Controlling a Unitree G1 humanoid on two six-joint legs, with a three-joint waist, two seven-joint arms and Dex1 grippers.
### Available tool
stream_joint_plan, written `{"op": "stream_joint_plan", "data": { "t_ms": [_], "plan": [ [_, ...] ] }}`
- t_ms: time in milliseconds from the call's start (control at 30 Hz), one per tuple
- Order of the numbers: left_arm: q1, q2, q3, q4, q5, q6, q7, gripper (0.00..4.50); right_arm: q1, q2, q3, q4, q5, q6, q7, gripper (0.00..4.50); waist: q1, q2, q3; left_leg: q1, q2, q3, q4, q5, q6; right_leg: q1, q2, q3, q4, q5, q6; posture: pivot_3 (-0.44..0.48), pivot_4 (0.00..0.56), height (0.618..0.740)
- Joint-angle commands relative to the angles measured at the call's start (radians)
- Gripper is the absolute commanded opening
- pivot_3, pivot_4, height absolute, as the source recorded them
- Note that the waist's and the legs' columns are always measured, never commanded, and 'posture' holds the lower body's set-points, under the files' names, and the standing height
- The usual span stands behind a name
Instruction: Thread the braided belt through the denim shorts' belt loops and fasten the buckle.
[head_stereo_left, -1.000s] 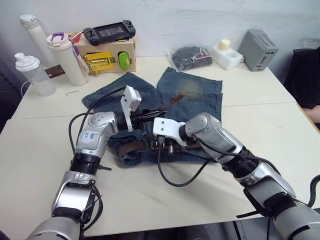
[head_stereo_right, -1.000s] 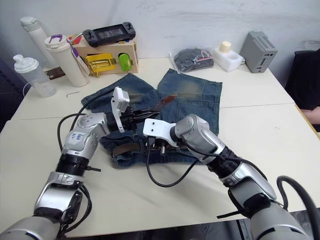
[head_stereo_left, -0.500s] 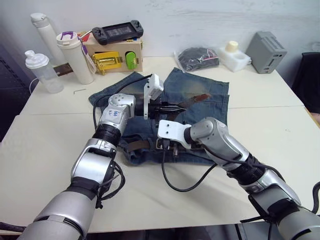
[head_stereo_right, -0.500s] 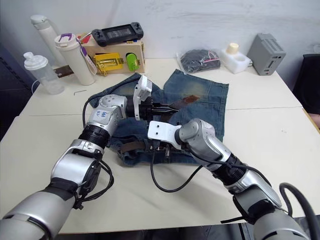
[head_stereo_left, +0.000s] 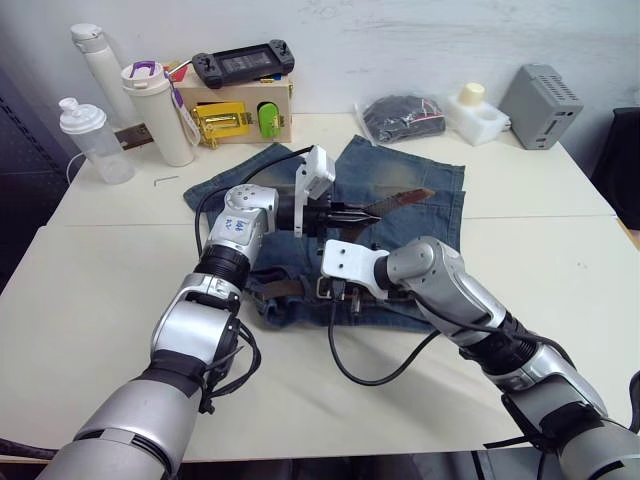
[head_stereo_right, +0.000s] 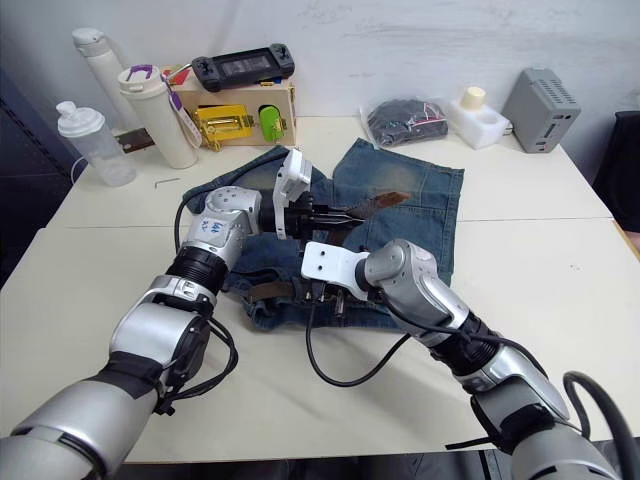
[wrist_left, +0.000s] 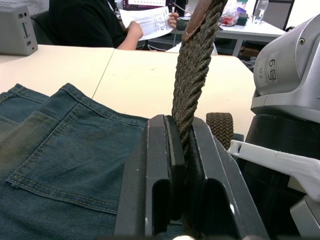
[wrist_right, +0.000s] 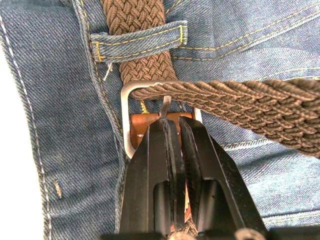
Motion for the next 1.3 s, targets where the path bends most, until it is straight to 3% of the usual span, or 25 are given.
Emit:
{"op": "stream_joint_plan", "data": {
  "t_ms": [33,667,1300],
  "plan": [
    [-0.064,-0.043,0.052,-0.147,-0.077,-0.018,0.006,0.00,0.121,0.038,0.197,0.096,0.020,0.062,0.053,0.41,-0.001,0.000,0.000,0.000,0.000,0.000,0.000,0.000,0.000,0.000,0.000,0.000,0.000,0.000,0.000,0.000,0.150,0.733],
    [-0.094,0.021,0.154,-0.143,-0.109,0.042,0.068,0.00,0.126,0.046,0.190,0.105,-0.006,0.050,0.066,0.41,-0.009,0.000,0.000,0.001,0.001,0.000,-0.001,0.000,-0.001,-0.001,0.001,0.000,0.001,0.000,0.000,0.000,0.150,0.733],
    [-0.190,-0.258,0.071,-0.140,-0.089,-0.002,0.096,0.00,0.129,0.062,0.244,0.108,-0.087,0.019,0.111,0.41,0.000,0.000,-0.001,0.001,0.000,0.000,0.000,0.000,-0.001,0.001,0.001,0.000,-0.001,0.000,0.000,0.000,0.150,0.733]
  ]
}}
